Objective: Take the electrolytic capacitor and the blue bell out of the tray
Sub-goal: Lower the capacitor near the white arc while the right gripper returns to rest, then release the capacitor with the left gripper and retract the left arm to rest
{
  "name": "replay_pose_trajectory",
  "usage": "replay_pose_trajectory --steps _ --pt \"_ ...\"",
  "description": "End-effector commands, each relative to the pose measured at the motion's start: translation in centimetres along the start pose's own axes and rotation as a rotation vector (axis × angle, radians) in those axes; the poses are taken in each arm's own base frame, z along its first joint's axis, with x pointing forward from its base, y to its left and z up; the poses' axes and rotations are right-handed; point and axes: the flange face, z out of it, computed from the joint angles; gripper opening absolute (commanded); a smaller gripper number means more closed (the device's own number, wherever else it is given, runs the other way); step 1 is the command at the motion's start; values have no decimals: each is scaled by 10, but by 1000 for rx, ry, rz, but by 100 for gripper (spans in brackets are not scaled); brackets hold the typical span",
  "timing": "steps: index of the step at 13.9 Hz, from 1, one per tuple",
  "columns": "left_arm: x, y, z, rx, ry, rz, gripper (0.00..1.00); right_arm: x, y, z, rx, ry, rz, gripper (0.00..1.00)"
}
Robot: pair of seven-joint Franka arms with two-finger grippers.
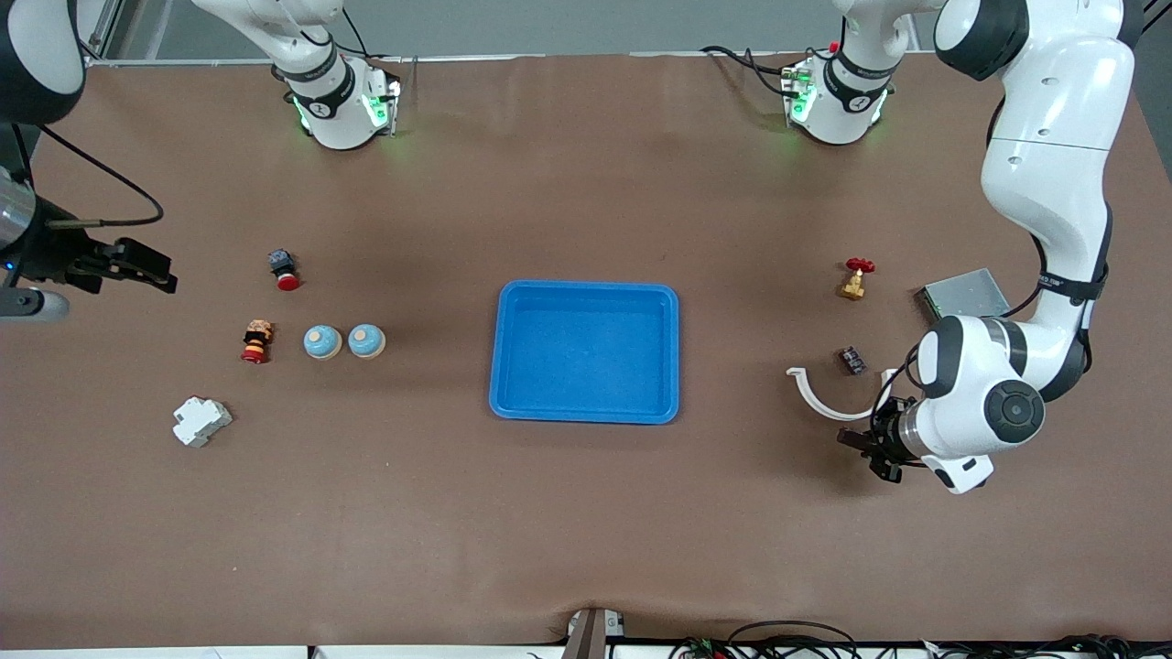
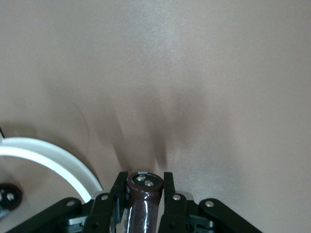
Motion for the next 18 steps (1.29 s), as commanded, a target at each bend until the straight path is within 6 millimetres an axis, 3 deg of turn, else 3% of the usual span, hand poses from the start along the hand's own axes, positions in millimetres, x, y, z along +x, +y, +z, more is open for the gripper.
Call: replay_pose_trajectory --steps 1,5,13,14,15,16,17,18 --pt "-3 9 2 -13 17 -54 0 -17 1 -24 -11 23 -9 100" --pt "-9 10 11 -16 41 -56 0 -36 -1 -47 -18 25 -7 100" --pt "-6 10 16 -22 45 -45 0 -42 4 -53 -6 28 5 100" --pt "-6 10 17 -20 46 -42 15 -43 8 -53 -2 28 13 100" --pt "-6 10 15 -22 46 -42 41 -43 9 -53 1 26 16 100" --pt "-6 10 17 -20 50 -38 73 -43 11 -53 2 26 17 100" --pt "-7 10 15 -21 52 -36 83 -43 11 -53 2 26 17 100" --pt "-7 10 12 -24 54 -35 100 -43 10 -53 2 26 16 100"
